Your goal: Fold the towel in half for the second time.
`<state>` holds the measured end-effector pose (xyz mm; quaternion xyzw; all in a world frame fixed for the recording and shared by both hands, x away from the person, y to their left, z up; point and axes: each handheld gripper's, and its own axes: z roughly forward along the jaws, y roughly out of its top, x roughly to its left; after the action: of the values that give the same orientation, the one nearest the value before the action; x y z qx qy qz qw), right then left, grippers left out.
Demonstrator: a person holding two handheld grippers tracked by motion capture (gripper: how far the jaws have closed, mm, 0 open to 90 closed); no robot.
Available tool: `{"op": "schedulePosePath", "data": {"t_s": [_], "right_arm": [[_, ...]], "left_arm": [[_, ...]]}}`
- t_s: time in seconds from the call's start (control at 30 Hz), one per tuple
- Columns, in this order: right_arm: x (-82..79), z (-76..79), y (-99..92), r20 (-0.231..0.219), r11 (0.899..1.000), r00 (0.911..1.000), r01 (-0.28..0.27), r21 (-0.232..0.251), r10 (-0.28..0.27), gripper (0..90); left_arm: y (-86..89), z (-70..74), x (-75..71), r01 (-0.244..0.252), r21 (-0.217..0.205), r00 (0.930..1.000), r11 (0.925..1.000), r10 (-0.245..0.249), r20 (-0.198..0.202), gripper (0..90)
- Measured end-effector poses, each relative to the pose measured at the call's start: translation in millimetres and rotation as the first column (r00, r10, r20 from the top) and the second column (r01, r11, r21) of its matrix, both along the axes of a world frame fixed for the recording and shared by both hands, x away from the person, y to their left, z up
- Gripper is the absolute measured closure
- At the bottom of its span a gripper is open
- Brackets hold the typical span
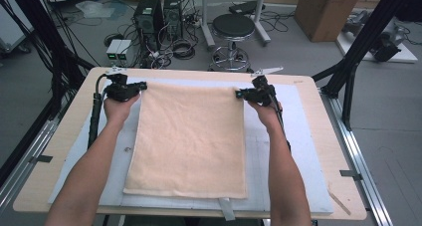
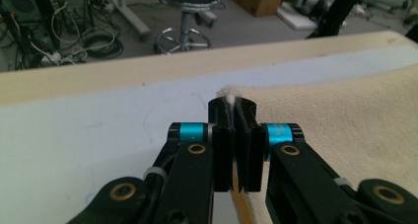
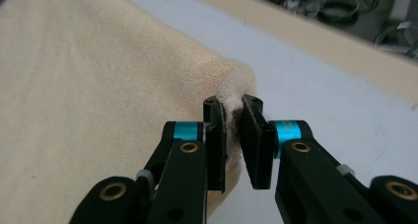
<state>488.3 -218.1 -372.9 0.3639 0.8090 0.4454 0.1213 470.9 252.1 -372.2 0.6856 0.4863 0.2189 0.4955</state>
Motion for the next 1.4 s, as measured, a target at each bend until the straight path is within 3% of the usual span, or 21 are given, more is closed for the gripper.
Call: {"op": "schedulePosePath", "data": {"t_s": [0.03, 0.1, 0.23, 0.37, 0.63, 1.03, 1.1, 1.4], "right_arm": [[1.5, 7.6, -0.5, -0.008, 1.000, 1.0000, 0.000, 0.025, 0.000, 81.3], [1.5, 14.7, -0.1, 0.014, 1.000, 0.9999, 0.008, 0.020, -0.008, 81.4], [1.8, 8.7, 0.1, -0.024, 1.000, 0.9997, 0.008, 0.027, -0.007, 81.3], [-1.3, 3.2, -0.4, -0.028, 0.999, 0.9996, 0.005, 0.040, -0.004, 81.3], [-12.7, 11.5, -3.2, 0.000, 0.996, 0.9990, -0.045, 0.076, 0.045, 81.3], [-40.9, 14.2, -12.0, 0.024, 0.986, 0.9945, -0.104, 0.132, 0.102, 81.4], [-45.0, 15.4, -13.1, 0.030, 0.985, 0.9941, -0.107, 0.135, 0.104, 81.4], [-61.6, 24.7, -19.0, 0.078, 0.981, 0.9908, -0.121, 0.149, 0.110, 82.5]], "left_arm": [[0.8, 2.7, -0.5, -0.004, -0.015, 0.9999, 0.9999, 0.004, 0.011, 86.2], [2.2, 5.5, -2.1, -0.006, -0.020, 0.9997, 0.9998, 0.006, 0.024, 86.2], [0.7, 3.6, -5.9, 0.013, -0.003, 0.9997, 0.9999, -0.013, 0.020, 86.4], [2.7, -0.3, -11.0, 0.014, -0.022, 0.9997, 0.9997, -0.013, 0.021, 86.4], [8.2, -0.1, -25.5, 0.047, -0.042, 0.9971, 0.9980, -0.045, 0.061, 86.4], [17.7, -0.1, -51.8, 0.103, -0.074, 0.9920, 0.9919, -0.097, 0.081, 86.4], [17.3, 0.9, -56.4, 0.107, -0.075, 0.9897, 0.9914, -0.099, 0.103, 86.4], [20.8, 2.6, -74.2, 0.123, -0.083, 0.9854, 0.9890, -0.111, 0.129, 86.4]]}}
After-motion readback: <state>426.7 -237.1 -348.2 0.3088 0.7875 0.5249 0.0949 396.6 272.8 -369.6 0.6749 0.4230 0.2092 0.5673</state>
